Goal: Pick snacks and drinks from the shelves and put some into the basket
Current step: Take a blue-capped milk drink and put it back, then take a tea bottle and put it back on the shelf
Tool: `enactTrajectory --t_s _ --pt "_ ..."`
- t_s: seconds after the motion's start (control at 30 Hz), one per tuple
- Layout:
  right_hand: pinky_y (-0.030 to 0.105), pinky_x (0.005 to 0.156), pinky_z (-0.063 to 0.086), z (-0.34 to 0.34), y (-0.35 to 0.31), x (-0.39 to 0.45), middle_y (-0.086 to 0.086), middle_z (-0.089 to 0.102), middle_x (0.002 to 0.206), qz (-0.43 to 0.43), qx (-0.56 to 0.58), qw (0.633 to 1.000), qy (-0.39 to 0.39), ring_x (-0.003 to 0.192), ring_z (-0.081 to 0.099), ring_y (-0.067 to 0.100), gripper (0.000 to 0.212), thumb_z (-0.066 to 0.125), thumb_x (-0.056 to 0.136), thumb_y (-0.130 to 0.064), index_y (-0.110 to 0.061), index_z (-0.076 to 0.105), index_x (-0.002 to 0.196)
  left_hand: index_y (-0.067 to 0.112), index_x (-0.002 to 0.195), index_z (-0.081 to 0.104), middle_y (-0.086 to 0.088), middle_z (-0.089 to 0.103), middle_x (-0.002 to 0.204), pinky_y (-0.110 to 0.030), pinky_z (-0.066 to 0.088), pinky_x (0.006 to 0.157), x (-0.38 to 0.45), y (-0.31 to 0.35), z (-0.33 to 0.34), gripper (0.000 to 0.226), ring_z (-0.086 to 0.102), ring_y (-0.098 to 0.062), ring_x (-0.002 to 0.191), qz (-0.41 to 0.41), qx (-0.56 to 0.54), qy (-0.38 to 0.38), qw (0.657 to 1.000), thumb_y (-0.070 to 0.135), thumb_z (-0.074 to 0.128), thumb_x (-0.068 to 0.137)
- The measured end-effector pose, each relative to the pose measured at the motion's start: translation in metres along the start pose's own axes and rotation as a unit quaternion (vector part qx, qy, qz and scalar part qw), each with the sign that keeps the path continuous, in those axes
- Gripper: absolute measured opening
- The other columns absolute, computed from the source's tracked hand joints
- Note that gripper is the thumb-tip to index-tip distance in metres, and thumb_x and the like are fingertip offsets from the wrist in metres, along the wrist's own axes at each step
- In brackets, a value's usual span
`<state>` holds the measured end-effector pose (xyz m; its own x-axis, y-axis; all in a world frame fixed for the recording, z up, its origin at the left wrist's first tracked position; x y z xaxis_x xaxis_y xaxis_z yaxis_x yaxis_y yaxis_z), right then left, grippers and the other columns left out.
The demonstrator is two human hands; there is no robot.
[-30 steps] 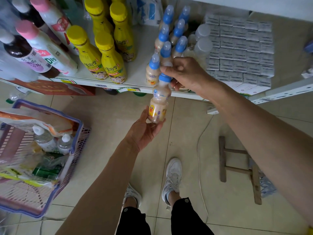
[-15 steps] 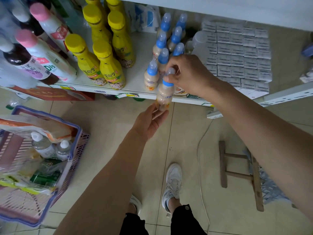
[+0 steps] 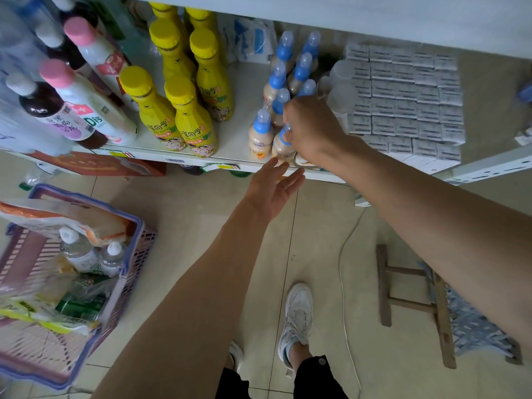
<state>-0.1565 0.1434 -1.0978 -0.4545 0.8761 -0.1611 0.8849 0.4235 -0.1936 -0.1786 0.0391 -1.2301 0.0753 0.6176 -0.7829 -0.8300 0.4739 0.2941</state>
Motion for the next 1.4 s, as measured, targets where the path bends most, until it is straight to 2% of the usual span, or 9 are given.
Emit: enactTrajectory --t_s 0.33,0.43,0.53,0.7,0.83,0.9,1.0,1.2,1.4 --pt "0.031 0.074 0.031 0.001 0.002 -0.002 0.025 0.061 0.117 0.044 0.009 0.998 -0.050 0.110 0.058 0.037 0.023 0.039 0.097 -0.004 0.003 0.059 0.108 0.016 0.146 0.042 -0.009 0.049 0.115 -0.043 0.060 0.081 0.004 -0.001 0.005 0.052 0.066 -0.034 0.105 0.000 0.039 -0.008 0.999 -0.005 0.042 0.099" --pt "0.032 0.076 0.032 -0.003 0.001 -0.005 0.023 0.060 0.119 0.044 0.005 0.997 -0.057 0.112 0.058 0.038 0.026 0.039 0.095 -0.001 0.004 0.056 0.115 0.015 0.145 0.043 -0.011 0.053 0.123 -0.046 0.057 0.087 0.004 0.001 0.009 0.053 0.064 -0.036 0.113 0.004 0.042 -0.021 0.999 -0.006 0.044 0.096" --pt "0.031 0.074 0.031 -0.012 0.000 -0.009 0.022 0.061 0.118 0.030 0.020 0.998 -0.050 0.110 0.058 0.037 0.023 0.041 0.096 -0.003 0.000 0.058 0.111 0.010 0.143 0.045 -0.014 0.054 0.137 -0.046 0.059 0.083 0.002 0.005 0.010 0.049 0.067 -0.035 0.103 0.013 0.046 -0.009 0.999 -0.004 0.047 0.096" --pt "0.031 0.075 0.044 -0.061 0.016 -0.018 0.014 0.068 0.101 0.018 0.070 0.991 0.108 0.096 0.062 0.033 0.018 0.050 0.093 -0.011 -0.006 0.067 0.097 0.003 0.103 0.057 -0.014 0.059 0.105 -0.043 0.057 0.080 -0.003 0.000 0.012 0.008 0.066 -0.030 0.093 -0.006 0.050 0.009 0.999 0.005 0.051 0.099" --pt "0.035 0.075 0.047 -0.089 0.070 -0.039 0.003 0.070 0.095 0.103 0.112 0.957 0.249 0.091 0.063 0.025 0.020 0.057 0.087 -0.032 -0.018 0.068 0.096 0.009 0.101 0.059 -0.009 0.058 0.106 -0.042 0.055 0.087 -0.005 -0.009 0.023 0.007 0.064 -0.027 0.097 -0.006 0.095 -0.004 0.995 0.012 0.053 0.099" --pt "0.032 0.079 0.043 -0.076 0.088 -0.040 0.003 0.066 0.106 0.114 0.122 0.961 0.221 0.100 0.061 0.023 0.038 0.064 0.083 -0.045 -0.018 0.065 0.110 0.012 0.103 0.060 -0.006 0.059 0.103 -0.043 0.055 0.086 -0.005 -0.011 0.030 0.008 0.063 -0.028 0.100 0.005 0.098 -0.012 0.995 0.011 0.053 0.099" --pt "0.033 0.082 0.042 -0.040 0.095 -0.032 0.009 0.061 0.117 0.093 0.151 0.979 0.104 0.107 0.059 0.028 0.061 0.071 0.080 -0.049 -0.013 0.055 0.126 0.014 0.118 0.056 -0.002 0.059 0.099 -0.042 0.056 0.080 -0.002 -0.015 0.041 0.022 0.064 -0.027 0.097 0.020 0.091 -0.028 0.995 0.006 0.051 0.098" --pt "0.031 0.070 0.038 -0.029 0.098 -0.029 0.011 0.063 0.108 0.094 0.208 0.964 0.134 0.096 0.060 0.030 0.047 0.073 0.082 -0.031 -0.007 0.054 0.117 0.014 0.123 0.054 -0.002 0.059 0.099 -0.044 0.056 0.083 -0.002 -0.019 0.045 0.028 0.063 -0.033 0.107 0.029 0.084 -0.014 0.996 0.003 0.051 0.097" --pt "0.035 0.072 0.041 -0.031 0.097 -0.034 0.010 0.062 0.108 0.047 0.186 0.975 0.109 0.095 0.059 0.028 0.054 0.076 0.077 -0.039 -0.005 0.056 0.114 0.015 0.130 0.054 -0.004 0.060 0.114 -0.044 0.056 0.088 -0.007 -0.017 0.039 0.035 0.062 -0.028 0.108 0.033 0.135 0.000 0.990 0.004 0.053 0.097"
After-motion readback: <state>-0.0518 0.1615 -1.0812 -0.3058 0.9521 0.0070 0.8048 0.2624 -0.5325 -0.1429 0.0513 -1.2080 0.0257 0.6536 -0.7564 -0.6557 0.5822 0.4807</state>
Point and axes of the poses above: each hand's wrist, its own x-axis towards the middle knuckle, its own z-axis out of the palm, y = z × x, the point moved 9 cm from there along x, towards the middle knuckle
